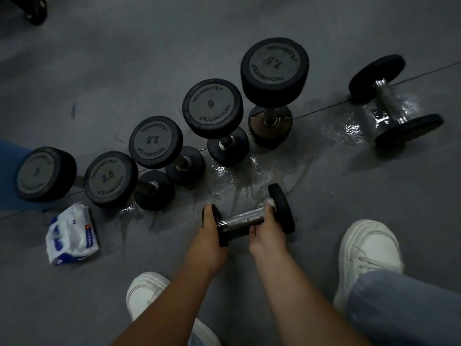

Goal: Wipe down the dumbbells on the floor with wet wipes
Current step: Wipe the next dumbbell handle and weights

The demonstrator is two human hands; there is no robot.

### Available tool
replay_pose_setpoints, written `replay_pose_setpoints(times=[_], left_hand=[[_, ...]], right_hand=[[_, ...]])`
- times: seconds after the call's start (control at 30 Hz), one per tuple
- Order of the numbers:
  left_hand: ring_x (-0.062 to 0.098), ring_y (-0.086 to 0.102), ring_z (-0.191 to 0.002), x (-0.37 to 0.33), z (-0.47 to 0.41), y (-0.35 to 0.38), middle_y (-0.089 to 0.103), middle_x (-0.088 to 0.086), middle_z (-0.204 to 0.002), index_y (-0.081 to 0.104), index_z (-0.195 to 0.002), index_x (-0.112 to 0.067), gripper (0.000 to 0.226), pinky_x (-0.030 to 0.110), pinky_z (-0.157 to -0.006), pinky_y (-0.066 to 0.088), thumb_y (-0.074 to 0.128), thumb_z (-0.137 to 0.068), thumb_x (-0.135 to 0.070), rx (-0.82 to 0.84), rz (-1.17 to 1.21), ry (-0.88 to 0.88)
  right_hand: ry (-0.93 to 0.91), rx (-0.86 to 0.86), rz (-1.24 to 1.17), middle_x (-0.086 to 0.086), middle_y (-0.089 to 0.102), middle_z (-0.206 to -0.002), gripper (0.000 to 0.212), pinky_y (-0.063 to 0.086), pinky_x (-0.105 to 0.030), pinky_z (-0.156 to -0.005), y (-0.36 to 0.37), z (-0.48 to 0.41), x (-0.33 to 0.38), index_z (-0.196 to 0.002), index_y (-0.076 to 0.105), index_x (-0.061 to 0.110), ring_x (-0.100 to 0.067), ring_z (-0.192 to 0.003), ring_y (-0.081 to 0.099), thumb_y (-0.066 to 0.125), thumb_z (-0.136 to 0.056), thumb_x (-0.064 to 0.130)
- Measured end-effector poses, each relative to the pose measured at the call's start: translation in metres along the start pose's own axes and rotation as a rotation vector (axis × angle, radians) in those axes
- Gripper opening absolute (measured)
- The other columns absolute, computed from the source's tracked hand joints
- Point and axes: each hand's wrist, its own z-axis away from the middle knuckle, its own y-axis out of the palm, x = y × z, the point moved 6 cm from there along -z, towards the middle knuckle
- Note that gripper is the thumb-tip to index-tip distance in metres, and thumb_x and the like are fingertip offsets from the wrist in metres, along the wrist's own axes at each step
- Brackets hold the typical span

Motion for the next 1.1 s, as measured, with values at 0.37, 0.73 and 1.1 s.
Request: replay_pose_setpoints(times=[0.37, 0.73, 1.1], left_hand=[[0.020, 0.056, -0.089, 0.000, -0.009, -0.004, 0.055, 0.011, -0.122, -0.008, -0.153, -0.034, 0.106, 0.031, -0.080, 0.046, 0.067, -0.081, -0.007, 0.039, 0.013, -0.024], [0.029, 0.066, -0.088, -0.011, -0.018, -0.021, 0.062, 0.008, -0.100, 0.019, -0.143, -0.026, 0.086, 0.034, -0.072, 0.054, 0.069, -0.075, -0.010, 0.063, -0.047, -0.082], [0.032, 0.063, -0.109, -0.010, 0.008, -0.010, 0.060, 0.015, -0.130, -0.003, -0.156, -0.025, 0.088, 0.030, -0.084, 0.047, 0.058, -0.094, -0.021, -0.041, 0.035, -0.026]], right_hand=[[0.004, -0.013, -0.047, -0.010, 0.062, -0.127, 0.036, 0.041, -0.019, -0.065, 0.000, -0.005, -0.002, -0.116, 0.063, 0.017, -0.022, -0.119, 0.057, 0.068, -0.087, 0.037], [0.065, 0.104, -0.082, -0.002, 0.063, -0.125, 0.025, 0.044, -0.022, -0.066, 0.021, -0.008, 0.007, -0.108, 0.063, 0.017, -0.009, -0.088, 0.061, 0.064, -0.090, 0.034], [-0.090, -0.005, -0.018, -0.008, 0.066, -0.113, 0.029, 0.045, -0.021, -0.072, -0.018, -0.003, 0.005, -0.119, 0.061, 0.013, -0.014, -0.094, 0.064, 0.061, -0.093, 0.027]])
